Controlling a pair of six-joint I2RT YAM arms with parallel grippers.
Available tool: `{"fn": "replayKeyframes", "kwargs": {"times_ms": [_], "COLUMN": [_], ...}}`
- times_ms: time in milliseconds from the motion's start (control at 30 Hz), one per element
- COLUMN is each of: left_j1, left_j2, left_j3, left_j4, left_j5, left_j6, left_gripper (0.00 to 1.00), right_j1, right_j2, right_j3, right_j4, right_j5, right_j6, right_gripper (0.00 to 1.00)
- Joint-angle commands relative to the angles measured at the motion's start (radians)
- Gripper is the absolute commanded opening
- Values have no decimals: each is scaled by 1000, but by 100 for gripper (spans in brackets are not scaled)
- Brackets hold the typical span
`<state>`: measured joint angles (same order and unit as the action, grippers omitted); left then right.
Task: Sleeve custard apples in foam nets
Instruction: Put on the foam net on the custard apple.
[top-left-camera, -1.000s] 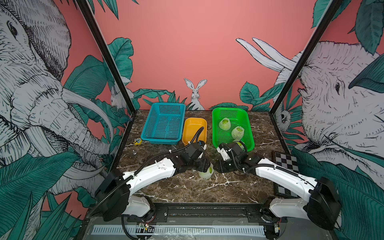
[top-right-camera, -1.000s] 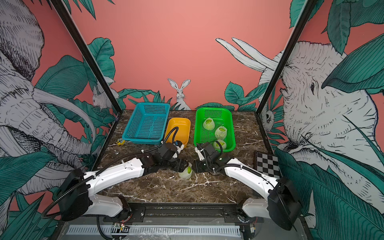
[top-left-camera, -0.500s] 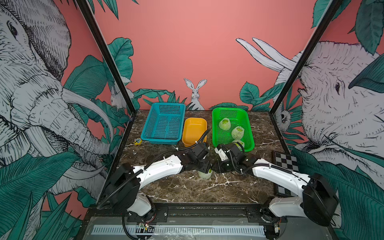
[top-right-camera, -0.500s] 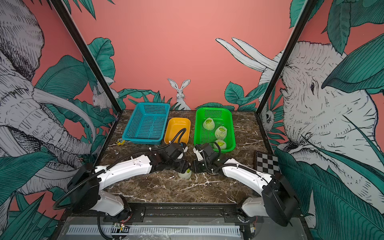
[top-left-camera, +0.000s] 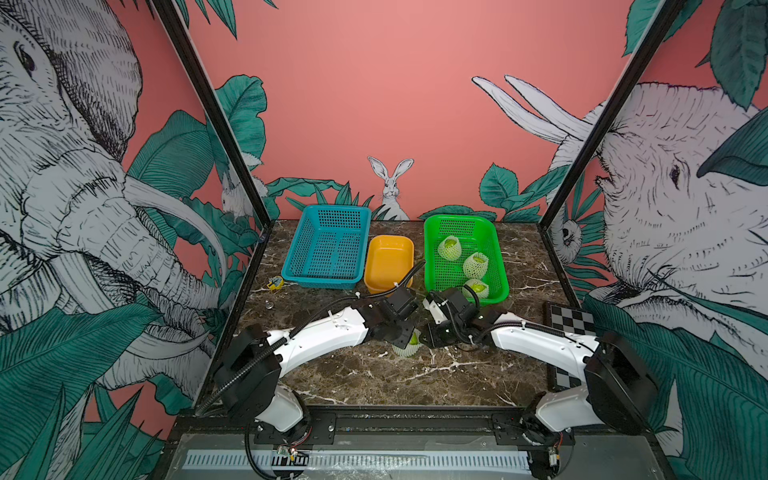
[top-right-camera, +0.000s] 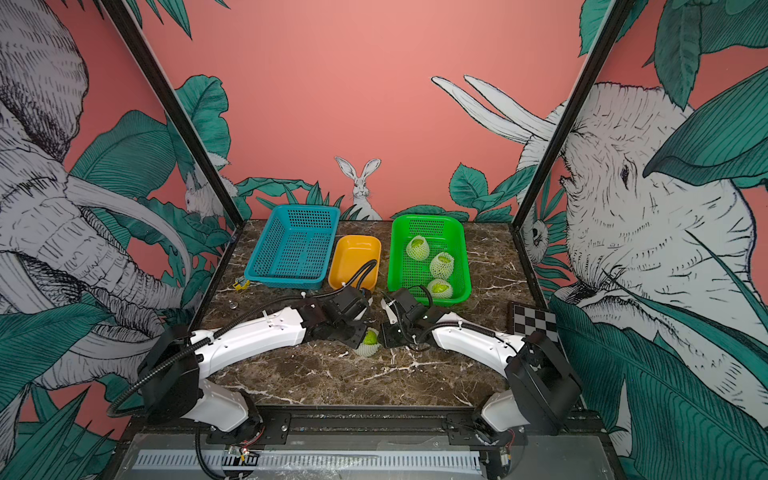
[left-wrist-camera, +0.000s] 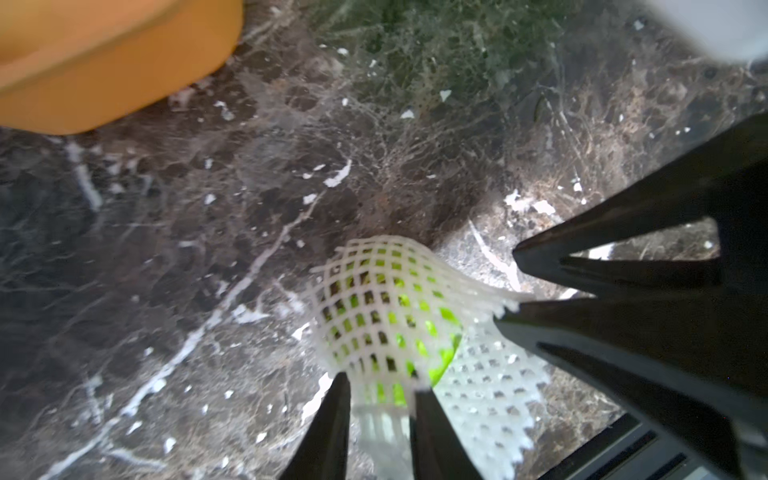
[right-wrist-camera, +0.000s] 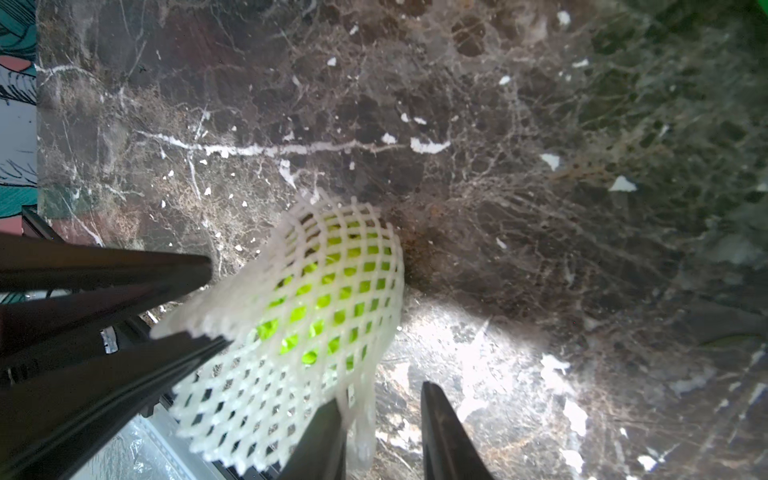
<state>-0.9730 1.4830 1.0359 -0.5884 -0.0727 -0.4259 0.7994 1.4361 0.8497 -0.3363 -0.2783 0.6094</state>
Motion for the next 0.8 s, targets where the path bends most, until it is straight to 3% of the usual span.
{"fn": "replayKeyframes", "kwargs": {"times_ms": [0,267,500,767], "left_j1": [-3,20,41,91], "left_j2": [-29,-29,-17,44], "left_j3": [-40,-124,-94,-72], "left_j4": [-67,6,65,113], "left_j5": [-63,-81,-84,-56], "left_j6": [-2,-24,2,29], "left_gripper": [24,20,22,24], "right_j1": [12,32,35,35], "right_j2": [14,48,63,143], "right_j3": [29,50,57,108], "right_j4": [-31,-18,-14,29], "right_j5": [40,54,125,104], "right_j6": [-15,-13,-21,-33], "right_gripper": [30,29,28,27]}}
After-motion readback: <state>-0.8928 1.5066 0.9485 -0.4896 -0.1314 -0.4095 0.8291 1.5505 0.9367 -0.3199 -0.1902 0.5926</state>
